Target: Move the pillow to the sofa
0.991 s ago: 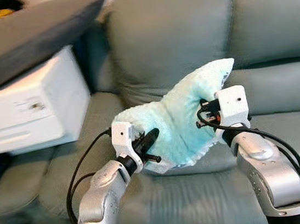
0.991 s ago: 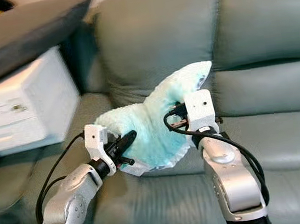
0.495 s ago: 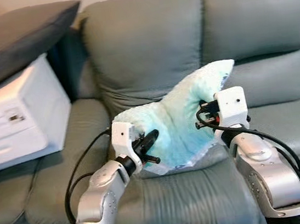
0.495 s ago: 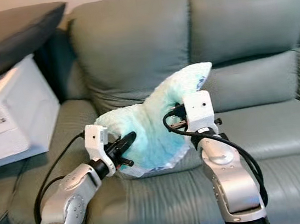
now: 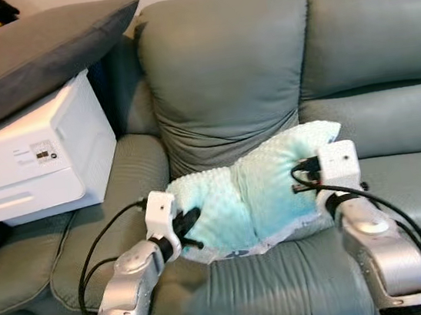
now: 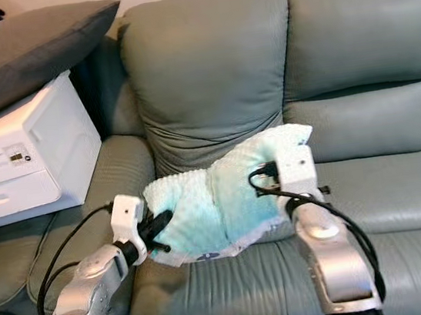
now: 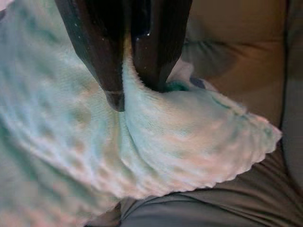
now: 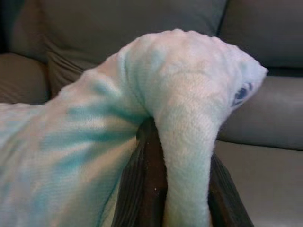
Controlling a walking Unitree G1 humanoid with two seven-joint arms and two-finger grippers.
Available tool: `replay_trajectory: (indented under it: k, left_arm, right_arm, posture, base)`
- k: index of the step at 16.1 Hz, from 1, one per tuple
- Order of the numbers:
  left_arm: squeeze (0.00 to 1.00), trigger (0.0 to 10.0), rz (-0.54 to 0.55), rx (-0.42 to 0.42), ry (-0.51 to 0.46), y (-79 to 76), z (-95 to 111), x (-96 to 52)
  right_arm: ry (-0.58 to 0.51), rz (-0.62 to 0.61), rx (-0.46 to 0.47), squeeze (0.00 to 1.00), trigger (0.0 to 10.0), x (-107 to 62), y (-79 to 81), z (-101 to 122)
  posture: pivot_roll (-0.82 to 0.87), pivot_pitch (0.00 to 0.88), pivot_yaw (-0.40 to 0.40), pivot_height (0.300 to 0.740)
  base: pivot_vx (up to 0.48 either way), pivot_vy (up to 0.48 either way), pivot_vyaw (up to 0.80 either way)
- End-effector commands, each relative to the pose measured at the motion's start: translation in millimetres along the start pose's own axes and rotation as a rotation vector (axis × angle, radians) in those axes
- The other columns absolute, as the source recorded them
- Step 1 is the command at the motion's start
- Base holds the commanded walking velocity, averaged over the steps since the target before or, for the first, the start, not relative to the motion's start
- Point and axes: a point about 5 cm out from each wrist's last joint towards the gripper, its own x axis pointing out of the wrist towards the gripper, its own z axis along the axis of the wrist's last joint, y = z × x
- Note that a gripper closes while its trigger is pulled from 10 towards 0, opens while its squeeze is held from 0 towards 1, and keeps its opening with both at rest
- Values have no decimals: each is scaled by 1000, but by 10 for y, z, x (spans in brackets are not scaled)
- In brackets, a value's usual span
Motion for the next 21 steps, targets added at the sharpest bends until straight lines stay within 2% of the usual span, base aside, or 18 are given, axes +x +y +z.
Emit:
replay_trajectory:
  k: [1, 2, 3, 6, 10, 16, 21]
  left_arm:
    - [0, 10000, 35, 48, -26, 127, 82, 10]
    - [0, 10000, 47, 62, -28, 157, 78, 15]
    - [0, 10000, 73, 63, -42, 205, 86, 18]
    - [0, 10000, 128, 76, -79, 342, 130, 14]
    - [0, 10000, 193, 101, -79, 477, 183, 52]
    - [0, 10000, 187, 110, -97, 442, 310, 173]
    - [0, 10000, 174, 107, -89, 376, 294, 241]
  right_arm:
    - [-5, -27, 10, 0, 10000, 25, -72, -60]
    - [8, -30, 14, 0, 10000, 27, -92, -118]
    - [27, -24, 57, 0, 10000, 22, -96, -191]
    - [31, -14, 161, 0, 10000, -5, -75, -267]
    - [-15, -16, 205, 0, 10000, -37, -94, -344]
    - [-34, -72, 252, 0, 10000, 17, -38, -416]
    - [-8, -59, 266, 0, 10000, 60, 122, -543]
  posture:
    - [-158, 0, 84, 740]
    - [-154, 0, 82, 740]
    - [-147, 0, 80, 740]
    - [-133, 77, 77, 740]
    - [-124, 181, 92, 740]
    - [-115, 275, 90, 740]
    - [-111, 308, 91, 740]
  base:
    - [0, 0, 0]
    - [0, 0, 0]
    - [0, 0, 0]
    - [0, 0, 0]
    - [0, 0, 0]
    - [0, 0, 0]
    - [0, 0, 0]
